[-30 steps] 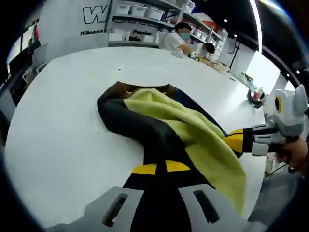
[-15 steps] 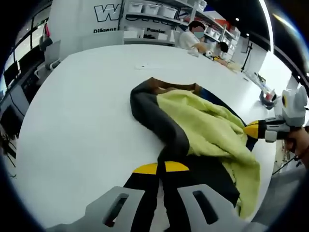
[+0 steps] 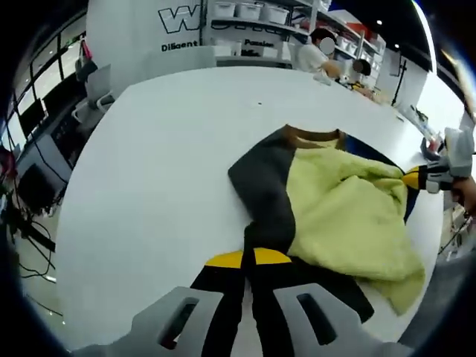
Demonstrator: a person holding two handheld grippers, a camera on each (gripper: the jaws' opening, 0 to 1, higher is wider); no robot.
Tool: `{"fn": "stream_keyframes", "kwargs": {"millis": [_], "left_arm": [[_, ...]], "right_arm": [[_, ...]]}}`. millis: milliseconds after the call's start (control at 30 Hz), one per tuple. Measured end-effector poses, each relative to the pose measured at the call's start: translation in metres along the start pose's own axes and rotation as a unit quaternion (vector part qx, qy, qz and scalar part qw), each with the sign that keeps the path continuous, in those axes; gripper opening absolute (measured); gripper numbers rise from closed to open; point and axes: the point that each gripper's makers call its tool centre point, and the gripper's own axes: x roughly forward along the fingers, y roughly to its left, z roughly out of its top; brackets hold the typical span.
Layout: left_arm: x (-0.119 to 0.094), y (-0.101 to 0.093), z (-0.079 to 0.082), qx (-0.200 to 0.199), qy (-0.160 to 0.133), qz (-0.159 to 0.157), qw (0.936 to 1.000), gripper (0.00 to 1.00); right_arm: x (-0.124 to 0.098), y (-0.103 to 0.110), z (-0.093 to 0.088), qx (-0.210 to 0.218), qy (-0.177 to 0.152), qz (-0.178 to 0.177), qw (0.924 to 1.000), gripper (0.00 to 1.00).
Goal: Fold the garment on the visible template until the final outline fits inside the template.
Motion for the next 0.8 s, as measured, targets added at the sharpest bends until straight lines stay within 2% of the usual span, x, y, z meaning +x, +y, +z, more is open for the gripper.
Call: {"fn": "stream_keyframes", "kwargs": {"millis": [67, 167, 200, 267, 400, 433, 467, 500, 600, 633, 700, 767, 800], "left_arm": [[0.003, 0.007, 0.002, 0.013, 0.003, 0.006, 0.9999, 0.03], [0.007, 0.011, 0.003, 0.026, 0.004, 0.007, 0.9996, 0.04], [0.011, 0.010, 0.004, 0.030, -0.001, 0.003, 0.9996, 0.04], [0.013, 0.011, 0.002, 0.047, 0.008, 0.011, 0.9988, 0.04], [0.015, 0.010, 0.009, 0.099, -0.004, 0.035, 0.9945, 0.05], [0.013, 0.007, 0.008, 0.094, -0.002, 0.035, 0.9949, 0.08], [0.011, 0.004, 0.009, 0.088, -0.004, 0.032, 0.9955, 0.12], [0.010, -0.004, 0.014, 0.066, -0.021, 0.016, 0.9974, 0.17], [0.006, -0.013, 0.016, 0.054, -0.030, 0.004, 0.9981, 0.33], [0.003, -0.016, 0.015, 0.054, -0.031, 0.006, 0.9980, 0.36], [0.000, -0.020, 0.015, 0.053, -0.032, 0.004, 0.9980, 0.39], [-0.005, -0.030, 0.016, 0.042, -0.042, -0.008, 0.9982, 0.43], [-0.008, -0.037, 0.019, 0.015, -0.060, -0.016, 0.9980, 0.44]], "right_arm": [[0.005, -0.008, 0.001, -0.032, 0.006, -0.005, 0.9995, 0.00], [0.008, -0.016, 0.005, -0.043, 0.004, -0.013, 0.9990, 0.00], [0.008, -0.023, 0.015, -0.060, -0.017, -0.032, 0.9975, 0.00], [0.009, -0.025, 0.019, -0.091, -0.022, -0.039, 0.9948, 0.00], [0.010, -0.022, 0.023, -0.088, -0.036, -0.044, 0.9945, 0.00], [0.010, -0.021, 0.025, -0.060, -0.049, -0.043, 0.9961, 0.01], [0.010, -0.019, 0.024, -0.045, -0.048, -0.035, 0.9972, 0.05], [0.010, -0.016, 0.022, -0.032, -0.048, -0.021, 0.9981, 0.12], [0.006, -0.014, 0.021, -0.007, -0.055, -0.014, 0.9984, 0.30], [0.002, -0.014, 0.020, 0.017, -0.057, -0.012, 0.9982, 0.34], [0.001, -0.014, 0.019, 0.024, -0.057, -0.011, 0.9980, 0.38], [-0.002, -0.009, 0.016, 0.060, -0.059, 0.004, 0.9965, 0.45], [-0.003, -0.005, 0.013, 0.079, -0.054, 0.016, 0.9953, 0.49]]}}
